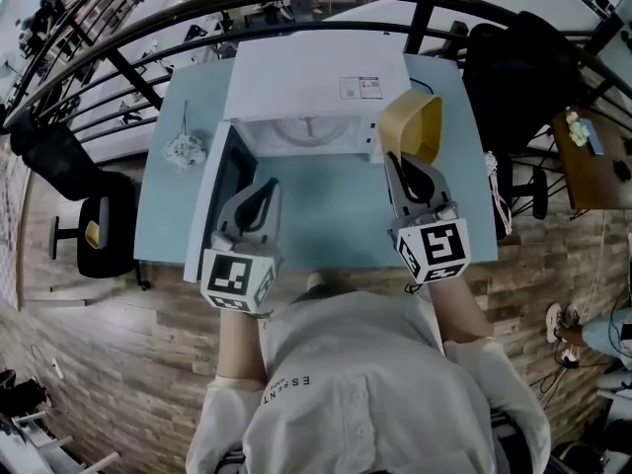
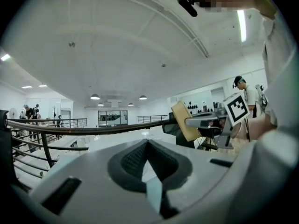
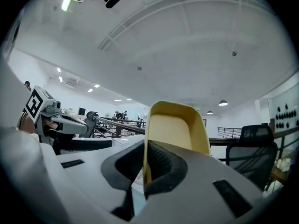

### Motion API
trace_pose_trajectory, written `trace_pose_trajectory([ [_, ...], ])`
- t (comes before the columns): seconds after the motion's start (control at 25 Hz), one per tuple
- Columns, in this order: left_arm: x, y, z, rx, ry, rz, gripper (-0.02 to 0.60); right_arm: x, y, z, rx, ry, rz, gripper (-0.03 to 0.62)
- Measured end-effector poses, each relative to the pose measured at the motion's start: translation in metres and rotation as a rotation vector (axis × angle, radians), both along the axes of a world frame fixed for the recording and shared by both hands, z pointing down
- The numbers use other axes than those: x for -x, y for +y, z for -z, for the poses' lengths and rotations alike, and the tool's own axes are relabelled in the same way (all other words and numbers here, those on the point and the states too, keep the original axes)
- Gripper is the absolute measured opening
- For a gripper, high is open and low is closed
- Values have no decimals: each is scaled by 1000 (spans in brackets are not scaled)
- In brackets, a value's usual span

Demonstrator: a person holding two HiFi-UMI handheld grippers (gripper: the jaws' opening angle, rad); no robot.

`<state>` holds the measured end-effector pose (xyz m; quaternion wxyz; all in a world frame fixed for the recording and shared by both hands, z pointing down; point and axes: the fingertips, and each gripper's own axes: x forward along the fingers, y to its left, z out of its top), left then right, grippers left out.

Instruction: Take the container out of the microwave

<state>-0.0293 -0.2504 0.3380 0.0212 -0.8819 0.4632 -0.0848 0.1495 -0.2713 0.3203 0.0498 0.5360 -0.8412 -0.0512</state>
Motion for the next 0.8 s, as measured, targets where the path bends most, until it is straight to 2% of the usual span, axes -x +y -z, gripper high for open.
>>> trace_pose_trajectory([
  [0.8, -18, -32, 4, -8, -5, -34, -6, -3, -23, -7, 12, -7, 17, 19],
])
